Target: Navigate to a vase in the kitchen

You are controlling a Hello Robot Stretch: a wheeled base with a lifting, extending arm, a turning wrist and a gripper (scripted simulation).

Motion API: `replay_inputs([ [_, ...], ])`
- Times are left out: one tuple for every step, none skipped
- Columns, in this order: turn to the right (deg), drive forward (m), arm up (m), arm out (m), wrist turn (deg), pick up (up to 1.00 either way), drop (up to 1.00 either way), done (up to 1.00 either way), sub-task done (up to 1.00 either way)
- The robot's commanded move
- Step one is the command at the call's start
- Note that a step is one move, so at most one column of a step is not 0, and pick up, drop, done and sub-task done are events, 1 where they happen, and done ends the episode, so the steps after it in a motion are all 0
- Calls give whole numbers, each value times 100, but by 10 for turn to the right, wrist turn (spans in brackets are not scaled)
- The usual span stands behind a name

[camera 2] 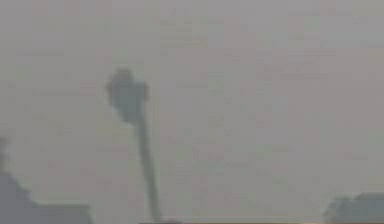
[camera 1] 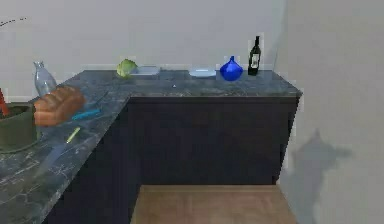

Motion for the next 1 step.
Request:
replay_inputs([
  [0, 90, 0, 0, 0, 0, 0, 0, 0],
])
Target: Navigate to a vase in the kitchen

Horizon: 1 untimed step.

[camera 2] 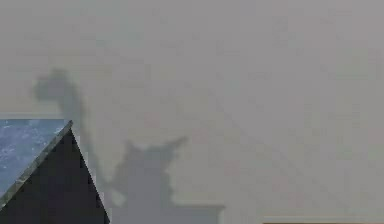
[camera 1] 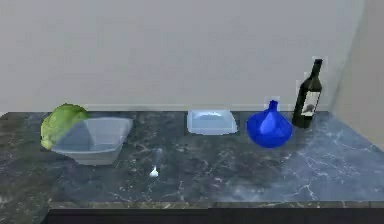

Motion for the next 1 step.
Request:
replay_inputs([
  [210, 0, 0, 0, 0, 0, 0, 0, 0],
])
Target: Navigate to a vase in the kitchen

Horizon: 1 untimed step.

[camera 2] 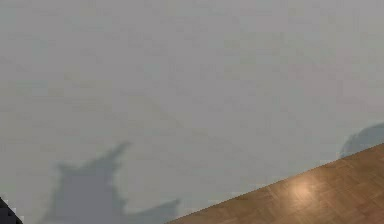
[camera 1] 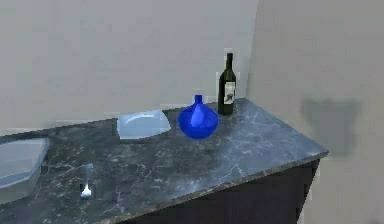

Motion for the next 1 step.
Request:
replay_inputs([
  [0, 0, 0, 0, 0, 0, 0, 100, 0],
])
